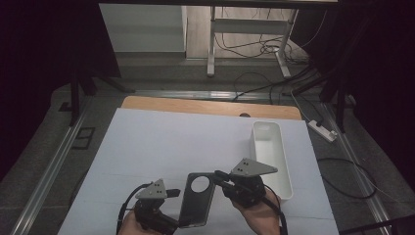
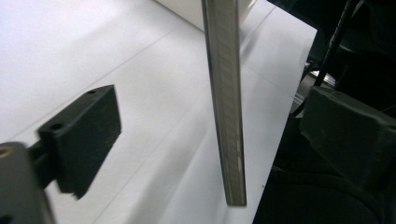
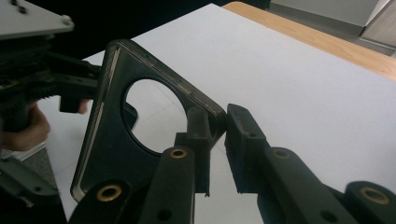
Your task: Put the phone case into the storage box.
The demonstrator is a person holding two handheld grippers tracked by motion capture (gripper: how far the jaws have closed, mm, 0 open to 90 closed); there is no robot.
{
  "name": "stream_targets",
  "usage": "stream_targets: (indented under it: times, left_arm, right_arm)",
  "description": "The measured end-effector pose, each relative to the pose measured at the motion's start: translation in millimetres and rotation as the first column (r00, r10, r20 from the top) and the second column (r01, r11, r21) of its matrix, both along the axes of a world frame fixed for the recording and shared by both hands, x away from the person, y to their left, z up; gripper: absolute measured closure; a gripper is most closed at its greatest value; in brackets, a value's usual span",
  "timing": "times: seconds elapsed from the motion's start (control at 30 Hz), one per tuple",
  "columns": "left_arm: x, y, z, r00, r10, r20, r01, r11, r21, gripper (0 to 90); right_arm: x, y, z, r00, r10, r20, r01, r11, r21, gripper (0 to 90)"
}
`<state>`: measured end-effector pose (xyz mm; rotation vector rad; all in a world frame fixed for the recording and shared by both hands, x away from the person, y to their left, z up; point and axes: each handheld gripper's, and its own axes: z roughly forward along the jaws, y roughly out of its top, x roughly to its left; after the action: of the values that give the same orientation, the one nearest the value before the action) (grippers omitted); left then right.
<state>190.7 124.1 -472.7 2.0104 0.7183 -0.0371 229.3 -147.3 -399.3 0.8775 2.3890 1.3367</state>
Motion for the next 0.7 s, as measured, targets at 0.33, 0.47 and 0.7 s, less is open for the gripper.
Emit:
stream_targets:
  times: [0.33, 0.47, 0.7]
  left_arm:
    - [-5.1, 21.9, -2.0, 0.9971, 0.062, 0.043, -0.064, 0.9969, 0.045, 0.4]
    - [-8.7, 32.7, -4.4, 0.9917, 0.103, 0.076, -0.109, 0.9912, 0.075, 0.0]
    - [-15.9, 54.0, -9.2, 0.9837, 0.149, 0.101, -0.158, 0.9826, 0.097, 0.0]
  right_arm:
    - [11.4, -6.1, 3.9, 0.9991, -0.039, 0.017, 0.039, 0.999, -0.005, 79.3]
    - [15.9, -9.8, 8.0, 0.9982, -0.053, 0.026, 0.053, 0.999, 0.001, 79.3]
    - [22.6, -16.4, 17.1, 0.9966, -0.072, 0.041, 0.072, 0.997, 0.001, 79.3]
